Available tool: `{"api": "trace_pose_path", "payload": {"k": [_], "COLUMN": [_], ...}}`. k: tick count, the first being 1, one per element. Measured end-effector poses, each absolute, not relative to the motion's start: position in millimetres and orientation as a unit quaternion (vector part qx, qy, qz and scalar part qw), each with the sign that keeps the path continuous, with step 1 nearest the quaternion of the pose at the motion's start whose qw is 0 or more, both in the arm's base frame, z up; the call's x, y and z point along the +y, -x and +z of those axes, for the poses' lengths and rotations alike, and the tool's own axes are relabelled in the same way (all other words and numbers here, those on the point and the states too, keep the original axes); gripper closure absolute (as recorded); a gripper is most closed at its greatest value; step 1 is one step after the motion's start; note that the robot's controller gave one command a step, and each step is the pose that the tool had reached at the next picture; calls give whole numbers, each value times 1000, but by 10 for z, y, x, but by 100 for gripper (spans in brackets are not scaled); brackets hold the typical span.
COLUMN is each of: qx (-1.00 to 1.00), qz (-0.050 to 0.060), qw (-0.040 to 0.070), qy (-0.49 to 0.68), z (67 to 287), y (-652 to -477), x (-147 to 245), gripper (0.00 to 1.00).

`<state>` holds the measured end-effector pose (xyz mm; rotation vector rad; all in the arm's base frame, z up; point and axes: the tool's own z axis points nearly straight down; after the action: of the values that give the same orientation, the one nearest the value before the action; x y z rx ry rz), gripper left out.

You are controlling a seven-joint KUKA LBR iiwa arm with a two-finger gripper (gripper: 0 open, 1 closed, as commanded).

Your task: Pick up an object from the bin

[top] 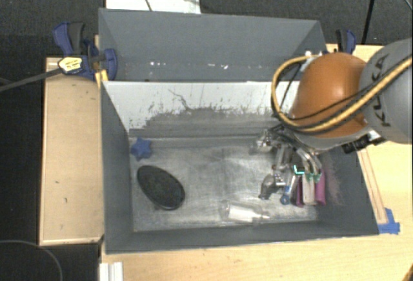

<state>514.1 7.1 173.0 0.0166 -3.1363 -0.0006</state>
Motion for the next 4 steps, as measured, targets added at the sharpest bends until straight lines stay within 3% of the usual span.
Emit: {"api": "trace_pose_path", "payload": {"k": [1, 2, 3, 4], "qx": [-998, -996, -999, -999], "qz": [1, 2, -7, -6], "qw": [-1, -3, -5, -3], "qy": [-59, -88, -47, -49], "z": [948, 1122, 725, 745], "y": [-5643, -5751, -5649, -5652], "x": [-535, -1220, -1389, -1380], "gripper": [0, 0, 0, 100]}}
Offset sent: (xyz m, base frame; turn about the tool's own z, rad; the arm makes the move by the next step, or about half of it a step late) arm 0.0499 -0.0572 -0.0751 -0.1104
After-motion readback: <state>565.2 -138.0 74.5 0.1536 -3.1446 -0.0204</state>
